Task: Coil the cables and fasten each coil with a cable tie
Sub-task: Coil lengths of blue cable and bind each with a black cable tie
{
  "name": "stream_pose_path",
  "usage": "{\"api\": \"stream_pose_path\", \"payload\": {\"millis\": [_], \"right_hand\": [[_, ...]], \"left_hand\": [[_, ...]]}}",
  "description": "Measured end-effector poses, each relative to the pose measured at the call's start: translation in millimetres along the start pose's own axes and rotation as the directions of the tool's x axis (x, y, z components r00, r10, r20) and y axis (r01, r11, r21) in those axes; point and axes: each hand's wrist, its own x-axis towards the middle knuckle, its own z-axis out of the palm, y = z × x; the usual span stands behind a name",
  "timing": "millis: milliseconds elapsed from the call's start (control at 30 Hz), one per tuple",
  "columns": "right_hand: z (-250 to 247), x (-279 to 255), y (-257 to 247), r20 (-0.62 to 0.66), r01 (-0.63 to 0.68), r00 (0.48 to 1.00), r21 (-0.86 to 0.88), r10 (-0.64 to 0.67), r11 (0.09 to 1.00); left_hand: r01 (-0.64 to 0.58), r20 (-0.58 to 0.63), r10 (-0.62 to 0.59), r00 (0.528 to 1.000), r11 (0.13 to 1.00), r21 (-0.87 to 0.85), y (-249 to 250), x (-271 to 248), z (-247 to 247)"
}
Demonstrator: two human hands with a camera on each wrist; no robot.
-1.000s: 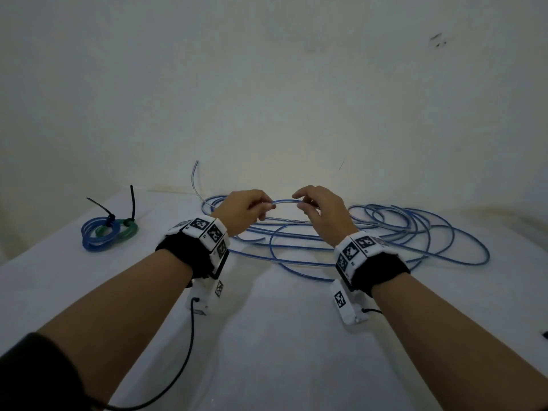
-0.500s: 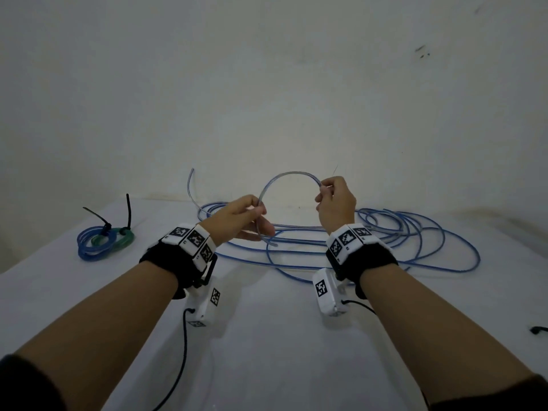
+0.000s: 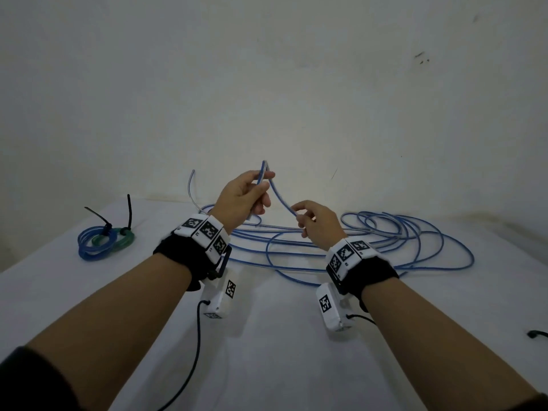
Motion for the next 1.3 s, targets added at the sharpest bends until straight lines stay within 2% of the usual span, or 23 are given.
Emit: {"api": "stream_pose_path", "payload": {"millis": [100, 200, 267, 333, 400, 500, 567, 667, 700, 767, 800, 867, 933, 1033, 1100, 1167, 1300], "right_hand": [[0, -4, 0, 0.124, 0.054, 0.992, -0.163, -0.034, 0.985], [0, -10, -3, 0.268, 0.178, 0.959, -0.318, -0.092, 0.931], [0, -12, -6, 0.297, 0.254, 0.942, -0.326, -0.157, 0.911], [1, -14, -9, 0.286, 0.277, 0.937, -0.254, -0.202, 0.927], [0, -14, -12, 0.258, 0.248, 0.943, -0.13, -0.209, 0.96], [-4, -12, -15, 0.235, 0.262, 0.94, -0.027, -0.248, 0.965], [-7, -9, -16, 0.2, 0.34, 0.926, -0.077, -0.32, 0.937], [-11, -4, -15, 0.092, 0.46, 0.887, -0.246, -0.452, 0.853], [-11, -3, -15, 0.062, 0.474, 0.875, -0.311, -0.48, 0.824], [-13, -1, -14, 0.006, 0.457, 0.868, -0.403, -0.497, 0.793], [-15, 0, -12, -0.031, 0.441, 0.867, -0.421, -0.498, 0.793], [-21, 4, -7, -0.11, 0.392, 0.876, -0.403, -0.469, 0.827], [-27, 6, 0, -0.097, 0.347, 0.91, -0.355, -0.404, 0.868], [-25, 3, 3, 0.06, 0.341, 0.94, -0.257, -0.337, 0.904], [-20, -3, 0, 0.139, 0.254, 0.962, -0.121, -0.237, 0.96], [-16, -6, -1, 0.118, 0.211, 0.971, -0.006, -0.209, 0.977], [-12, -4, -5, -0.053, 0.255, 0.966, 0.051, -0.253, 0.966]], "left_hand": [[-0.003, -0.101, 0.011, 0.995, 0.997, 0.083, -5, 6, 4], [0.041, -0.053, -0.036, 0.998, 0.993, 0.113, -10, 10, 5], [0.006, 0.005, -0.008, 1.0, 0.977, 0.212, -12, 9, 5], [-0.033, 0.037, 0.023, 0.999, 0.961, 0.275, -15, 6, 5], [-0.06, 0.05, 0.046, 0.998, 0.937, 0.345, -17, 2, 4], [-0.094, 0.101, 0.047, 0.994, 0.842, 0.531, -21, -2, 3], [-0.112, 0.167, 0.005, 0.986, 0.761, 0.639, -20, -4, 3], [-0.115, 0.243, -0.084, 0.967, 0.704, 0.701, -17, -5, 5], [-0.108, 0.244, -0.092, 0.965, 0.711, 0.695, -17, -4, 5], [-0.028, 0.228, -0.121, 0.966, 0.83, 0.557, -17, -4, 5], [0.022, 0.217, -0.136, 0.967, 0.888, 0.46, -17, -4, 5], [0.097, 0.197, -0.172, 0.965, 0.935, 0.342, -14, -7, 4], [0.138, 0.176, -0.188, 0.966, 0.955, 0.263, -14, -8, 3], [0.173, 0.137, -0.193, 0.972, 0.974, 0.145, -13, -6, 1], [0.191, 0.123, -0.203, 0.971, 0.976, 0.102, -11, -4, 2], [0.189, 0.114, -0.197, 0.974, 0.979, 0.074, -9, -3, 5], [0.259, 0.164, -0.262, 0.951, 0.965, 0.038, -6, -5, 6]]}}
